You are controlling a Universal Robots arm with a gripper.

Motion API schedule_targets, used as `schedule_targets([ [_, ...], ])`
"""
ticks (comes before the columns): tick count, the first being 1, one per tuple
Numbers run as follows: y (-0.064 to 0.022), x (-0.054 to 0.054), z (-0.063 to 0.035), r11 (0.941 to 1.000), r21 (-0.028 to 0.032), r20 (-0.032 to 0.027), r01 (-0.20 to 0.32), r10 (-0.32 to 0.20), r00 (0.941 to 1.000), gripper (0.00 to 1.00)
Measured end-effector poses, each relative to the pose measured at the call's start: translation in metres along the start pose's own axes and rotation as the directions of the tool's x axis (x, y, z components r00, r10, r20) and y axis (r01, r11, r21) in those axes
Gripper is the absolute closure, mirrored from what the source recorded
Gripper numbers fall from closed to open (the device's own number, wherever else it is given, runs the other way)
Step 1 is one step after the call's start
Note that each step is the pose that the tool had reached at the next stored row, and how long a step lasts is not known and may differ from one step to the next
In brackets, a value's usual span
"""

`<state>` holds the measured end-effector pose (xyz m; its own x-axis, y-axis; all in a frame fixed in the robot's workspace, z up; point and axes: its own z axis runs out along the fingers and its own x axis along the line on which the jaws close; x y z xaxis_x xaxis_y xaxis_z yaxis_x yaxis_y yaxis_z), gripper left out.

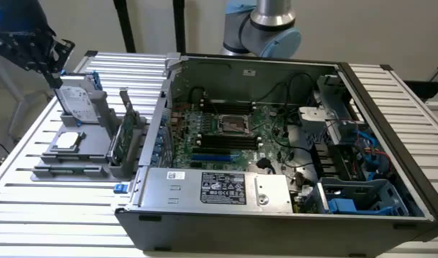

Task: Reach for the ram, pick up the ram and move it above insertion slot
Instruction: 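Reach for the ram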

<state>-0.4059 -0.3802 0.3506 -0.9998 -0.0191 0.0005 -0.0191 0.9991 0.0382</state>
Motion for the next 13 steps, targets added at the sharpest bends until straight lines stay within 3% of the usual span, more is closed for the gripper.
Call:
schedule_targets([
  [13, 0.0000, 0.0000, 0.0000, 1.0000, 0.0000, -0.0001, 0.000, 0.000, 1.0000, 0.89],
])
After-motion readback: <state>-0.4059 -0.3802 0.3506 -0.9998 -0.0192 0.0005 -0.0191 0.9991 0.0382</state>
